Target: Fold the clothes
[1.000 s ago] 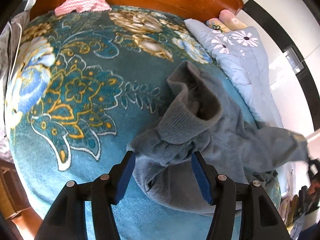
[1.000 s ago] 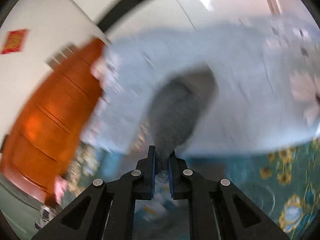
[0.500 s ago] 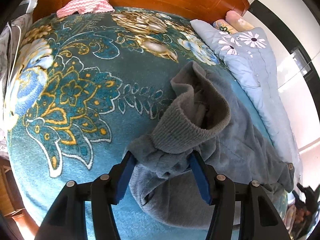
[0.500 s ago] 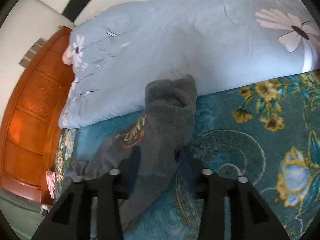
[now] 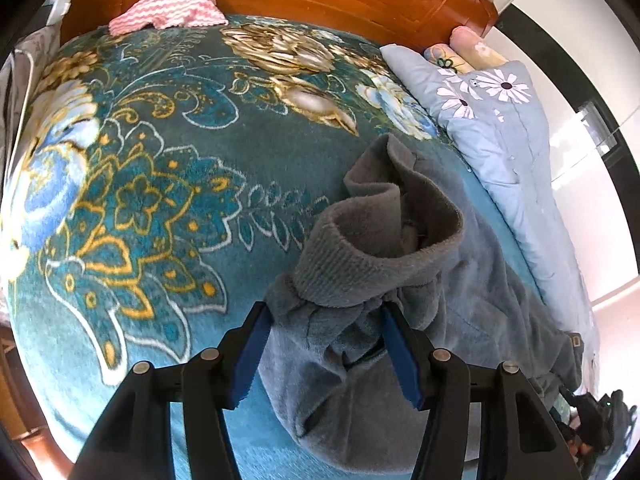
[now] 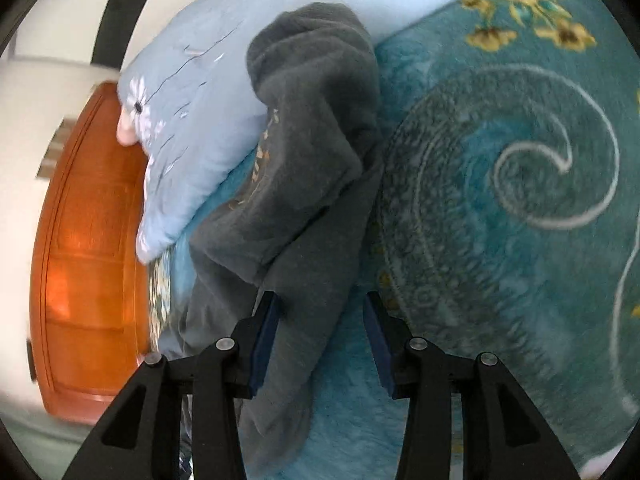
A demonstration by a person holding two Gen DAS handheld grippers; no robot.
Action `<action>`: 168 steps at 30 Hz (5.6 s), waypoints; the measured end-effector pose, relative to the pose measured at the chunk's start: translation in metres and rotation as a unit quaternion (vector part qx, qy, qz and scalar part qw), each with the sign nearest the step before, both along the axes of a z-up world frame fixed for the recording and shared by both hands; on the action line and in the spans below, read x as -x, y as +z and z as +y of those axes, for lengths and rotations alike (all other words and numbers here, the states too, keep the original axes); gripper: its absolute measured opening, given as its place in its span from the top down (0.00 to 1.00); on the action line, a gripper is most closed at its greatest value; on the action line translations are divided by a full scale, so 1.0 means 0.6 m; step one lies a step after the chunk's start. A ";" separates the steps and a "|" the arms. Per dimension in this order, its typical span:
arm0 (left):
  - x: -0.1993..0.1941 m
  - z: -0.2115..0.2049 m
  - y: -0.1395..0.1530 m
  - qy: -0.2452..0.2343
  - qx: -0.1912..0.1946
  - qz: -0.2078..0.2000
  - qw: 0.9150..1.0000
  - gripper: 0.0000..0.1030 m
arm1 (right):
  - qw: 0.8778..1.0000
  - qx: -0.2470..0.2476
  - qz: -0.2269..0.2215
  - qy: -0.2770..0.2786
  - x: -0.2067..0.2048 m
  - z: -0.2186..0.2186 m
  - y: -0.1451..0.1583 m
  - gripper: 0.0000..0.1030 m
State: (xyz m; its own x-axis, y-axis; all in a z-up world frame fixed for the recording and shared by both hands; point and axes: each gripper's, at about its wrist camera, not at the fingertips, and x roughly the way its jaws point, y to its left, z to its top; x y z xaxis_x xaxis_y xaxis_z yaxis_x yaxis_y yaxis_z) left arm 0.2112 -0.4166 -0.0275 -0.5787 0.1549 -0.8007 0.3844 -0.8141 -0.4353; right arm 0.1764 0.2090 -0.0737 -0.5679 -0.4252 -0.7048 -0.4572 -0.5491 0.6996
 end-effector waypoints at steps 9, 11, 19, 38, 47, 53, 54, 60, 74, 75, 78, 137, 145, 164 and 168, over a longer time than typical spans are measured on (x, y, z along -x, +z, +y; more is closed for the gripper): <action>-0.008 -0.015 0.051 0.004 0.004 0.021 1.000 0.92 | 0.998 0.017 0.060 -0.024 -0.038 0.004 0.083 0.94; -0.021 -0.015 0.079 0.000 -0.004 0.043 0.999 0.93 | 0.996 0.011 0.091 -0.022 -0.065 0.013 0.129 0.94; -0.083 -0.050 0.162 -0.005 -0.047 0.103 0.994 0.94 | 0.978 -0.073 0.195 -0.010 -0.225 0.023 0.311 0.94; -0.084 -0.070 0.049 0.025 -0.027 -0.003 0.999 0.94 | 0.990 -0.072 0.090 0.075 -0.249 0.042 0.177 0.62; -0.081 -0.062 0.039 0.032 -0.017 -0.019 0.999 0.94 | 0.997 -0.071 0.023 0.003 -0.324 0.134 0.093 0.60; -0.085 -0.056 0.043 0.036 -0.008 -0.028 0.999 0.94 | 0.999 -0.041 0.026 0.019 -0.239 0.096 0.064 0.60; -0.085 -0.055 0.044 0.037 -0.007 -0.028 0.999 0.94 | 0.999 -0.042 0.026 0.021 -0.223 0.092 0.064 0.60; -0.085 -0.050 0.048 0.039 0.000 -0.032 0.999 0.94 | 0.998 -0.029 0.043 0.025 -0.140 0.084 0.082 0.60; -0.083 -0.044 0.029 0.050 -0.003 -0.047 0.998 0.93 | 0.999 0.005 0.019 -0.034 -0.183 0.136 0.013 0.60; -0.084 -0.045 0.030 0.050 -0.003 -0.046 0.998 0.93 | 0.999 0.008 0.020 -0.037 -0.178 0.133 0.012 0.60; -0.088 -0.049 0.031 0.052 -0.012 -0.040 0.998 0.93 | 0.999 0.014 0.021 -0.043 -0.161 0.122 0.010 0.60; -0.150 -0.085 0.009 0.033 -0.039 -0.022 0.998 0.90 | 0.989 -0.131 -0.007 -0.073 -0.523 0.269 0.120 0.81; -0.159 -0.085 0.046 0.032 -0.018 -0.008 0.999 0.65 | 0.994 -0.108 0.010 -0.023 -0.459 0.271 0.098 0.70; -0.163 0.035 0.094 -0.019 0.065 0.003 0.998 0.53 | 0.996 -0.064 0.023 0.056 -0.428 0.273 0.058 0.70; -0.167 0.071 0.090 -0.043 0.069 -0.001 0.997 0.53 | 0.996 -0.063 0.027 0.056 -0.421 0.286 0.055 0.70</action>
State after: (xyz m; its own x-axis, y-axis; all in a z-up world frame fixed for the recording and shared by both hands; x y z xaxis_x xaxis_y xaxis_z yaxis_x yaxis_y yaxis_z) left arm 0.3113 -0.3740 0.0267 -0.5660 0.0921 -0.8193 0.3111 -0.8964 -0.3156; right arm 0.4288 0.3806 -0.0406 -0.5613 -0.3977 -0.7258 -0.3515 -0.6794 0.6441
